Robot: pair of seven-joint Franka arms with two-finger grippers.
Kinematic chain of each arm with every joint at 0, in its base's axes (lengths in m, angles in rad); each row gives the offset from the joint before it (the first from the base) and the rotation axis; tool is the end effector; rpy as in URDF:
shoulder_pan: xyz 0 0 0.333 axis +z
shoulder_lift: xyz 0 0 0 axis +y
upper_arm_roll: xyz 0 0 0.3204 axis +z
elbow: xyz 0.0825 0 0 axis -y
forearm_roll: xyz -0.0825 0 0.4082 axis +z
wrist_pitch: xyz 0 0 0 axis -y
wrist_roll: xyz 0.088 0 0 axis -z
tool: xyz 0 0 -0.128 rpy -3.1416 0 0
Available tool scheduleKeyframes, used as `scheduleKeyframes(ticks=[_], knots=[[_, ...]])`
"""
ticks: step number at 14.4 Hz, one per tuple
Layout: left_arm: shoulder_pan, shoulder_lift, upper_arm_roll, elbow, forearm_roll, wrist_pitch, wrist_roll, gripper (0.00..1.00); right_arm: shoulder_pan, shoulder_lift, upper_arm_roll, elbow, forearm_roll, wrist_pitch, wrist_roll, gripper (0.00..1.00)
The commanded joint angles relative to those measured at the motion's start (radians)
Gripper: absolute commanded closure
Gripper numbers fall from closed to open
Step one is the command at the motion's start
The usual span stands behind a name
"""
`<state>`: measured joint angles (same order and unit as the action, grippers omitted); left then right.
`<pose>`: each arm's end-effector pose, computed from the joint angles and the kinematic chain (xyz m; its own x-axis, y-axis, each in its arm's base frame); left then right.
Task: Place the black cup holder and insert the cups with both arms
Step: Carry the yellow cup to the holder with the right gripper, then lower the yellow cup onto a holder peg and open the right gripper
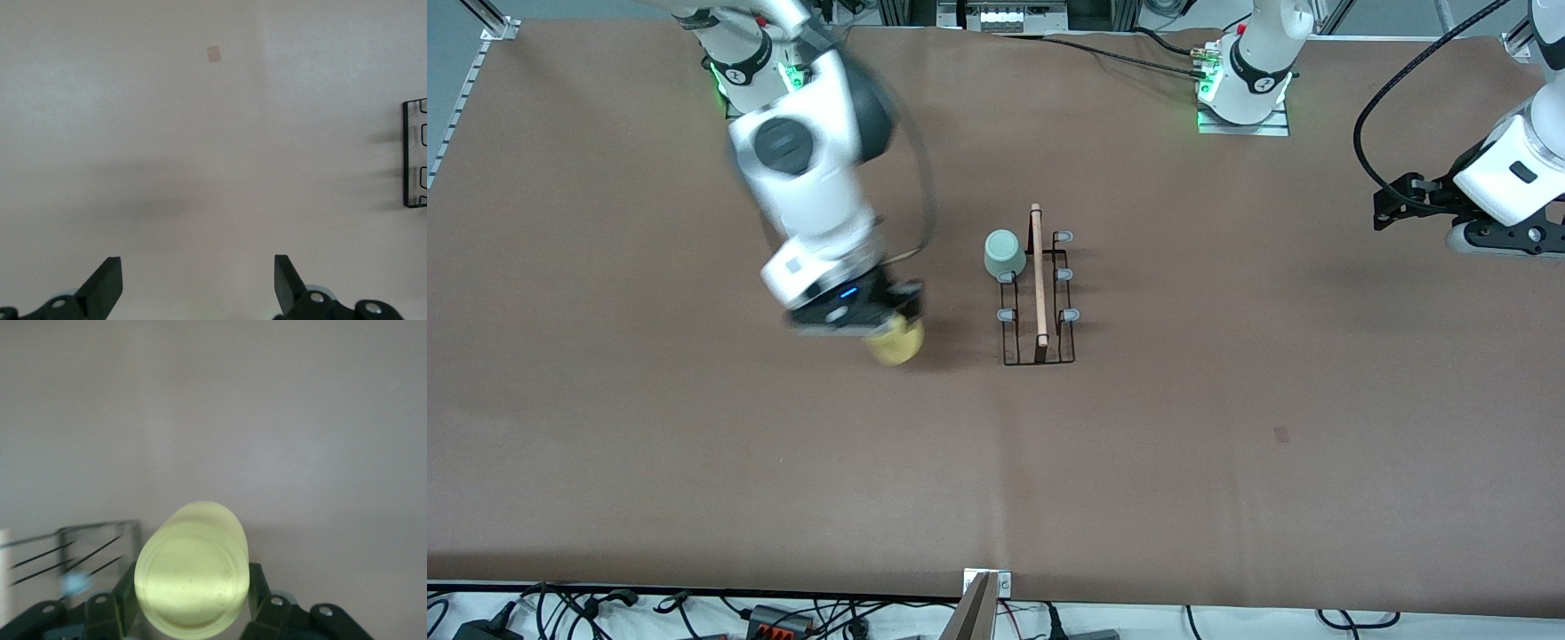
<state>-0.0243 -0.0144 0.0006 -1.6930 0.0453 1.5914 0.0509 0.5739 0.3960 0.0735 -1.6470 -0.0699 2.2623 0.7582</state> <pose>0.5691 -0.0078 0.5576 0.9932 -0.0753 -0.0893 -0.0792 -0.9960 -0.0405 0.5749 0.4243 0.3795 0.9791 -0.0911 0.1818 -0.0687 -0.9897 -0.1254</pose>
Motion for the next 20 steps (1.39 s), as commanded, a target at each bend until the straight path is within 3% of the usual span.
scheduleKeyframes(ticks=[1, 6, 14, 16, 17, 18, 19, 20], knots=[[0.007, -0.007, 0.001, -0.007, -0.013, 0.018, 0.01, 0.0, 0.101, 0.099, -0.018, 0.1, -0.02, -0.015, 0.154, 0.94], [0.009, -0.012, 0.006, -0.01, -0.013, 0.021, 0.02, 0.0, 0.159, 0.182, -0.014, 0.191, -0.06, -0.004, 0.211, 0.93], [0.013, -0.015, 0.006, -0.01, -0.013, 0.019, 0.021, 0.0, 0.181, 0.208, -0.015, 0.194, -0.06, 0.043, 0.214, 0.89], [0.014, -0.016, 0.006, -0.01, -0.013, 0.018, 0.023, 0.0, 0.192, 0.23, -0.017, 0.193, -0.062, 0.049, 0.213, 0.81], [0.014, -0.016, 0.002, -0.008, -0.013, 0.018, 0.023, 0.0, 0.195, 0.245, -0.017, 0.193, -0.067, 0.077, 0.211, 0.66], [0.014, -0.016, -0.004, -0.005, -0.013, 0.021, 0.021, 0.0, 0.195, 0.256, -0.017, 0.193, -0.077, 0.095, 0.208, 0.38], [0.012, -0.016, -0.005, -0.008, -0.013, 0.022, 0.021, 0.0, 0.195, 0.257, -0.018, 0.191, -0.088, 0.097, 0.21, 0.0], [0.014, -0.016, -0.005, -0.007, -0.013, 0.022, 0.023, 0.0, 0.195, 0.257, -0.021, 0.193, -0.088, 0.097, 0.196, 0.0]])
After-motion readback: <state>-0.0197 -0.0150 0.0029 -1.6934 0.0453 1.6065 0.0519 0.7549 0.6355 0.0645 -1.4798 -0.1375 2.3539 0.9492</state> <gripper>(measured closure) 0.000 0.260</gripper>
